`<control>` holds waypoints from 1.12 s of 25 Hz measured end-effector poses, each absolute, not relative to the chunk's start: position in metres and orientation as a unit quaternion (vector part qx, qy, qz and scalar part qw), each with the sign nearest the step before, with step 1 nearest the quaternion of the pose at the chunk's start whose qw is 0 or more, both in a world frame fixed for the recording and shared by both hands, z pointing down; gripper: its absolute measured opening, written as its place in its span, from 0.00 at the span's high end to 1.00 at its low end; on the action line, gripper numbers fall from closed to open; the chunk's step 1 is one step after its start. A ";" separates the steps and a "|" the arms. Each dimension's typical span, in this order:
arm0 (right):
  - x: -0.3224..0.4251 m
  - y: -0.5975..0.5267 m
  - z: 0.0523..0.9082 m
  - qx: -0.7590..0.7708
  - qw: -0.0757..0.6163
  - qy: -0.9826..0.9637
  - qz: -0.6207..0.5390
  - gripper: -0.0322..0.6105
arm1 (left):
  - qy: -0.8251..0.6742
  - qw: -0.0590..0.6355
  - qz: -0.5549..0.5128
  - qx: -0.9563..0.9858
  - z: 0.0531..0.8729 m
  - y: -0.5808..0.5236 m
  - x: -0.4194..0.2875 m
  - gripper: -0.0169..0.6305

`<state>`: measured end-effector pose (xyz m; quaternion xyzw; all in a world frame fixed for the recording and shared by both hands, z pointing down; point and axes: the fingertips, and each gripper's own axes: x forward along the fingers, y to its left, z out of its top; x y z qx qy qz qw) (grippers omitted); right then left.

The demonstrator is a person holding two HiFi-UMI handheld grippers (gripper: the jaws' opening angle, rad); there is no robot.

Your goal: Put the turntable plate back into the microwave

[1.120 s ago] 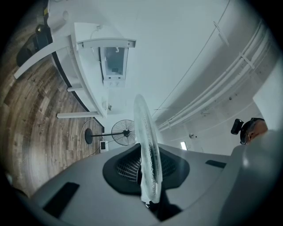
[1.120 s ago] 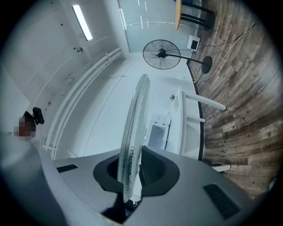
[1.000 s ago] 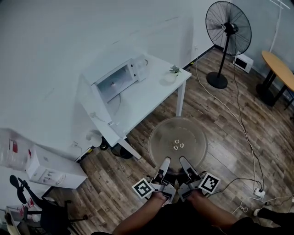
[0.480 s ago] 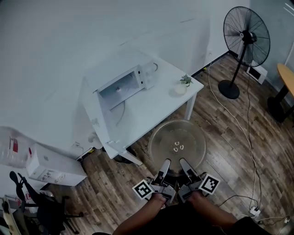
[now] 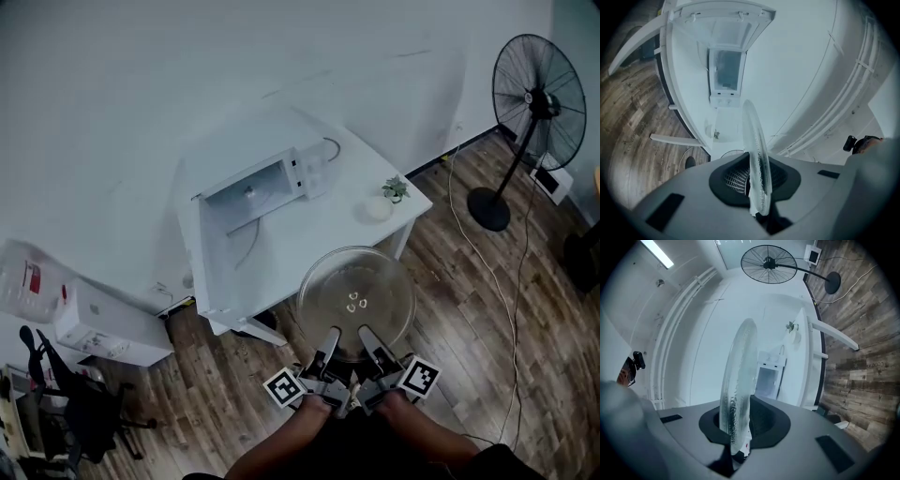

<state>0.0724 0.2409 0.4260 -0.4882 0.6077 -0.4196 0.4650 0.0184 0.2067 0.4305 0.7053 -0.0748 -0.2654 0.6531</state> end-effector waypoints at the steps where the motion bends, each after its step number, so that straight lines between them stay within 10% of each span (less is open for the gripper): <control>1: 0.077 0.238 0.426 -0.484 0.464 0.610 -0.422 0.86 | -0.078 0.650 -0.269 0.706 0.430 0.204 0.023 0.88; 28: 0.091 0.050 0.448 -0.418 0.409 0.642 -0.496 0.86 | -0.171 0.633 -0.324 0.682 0.451 0.029 0.031 0.89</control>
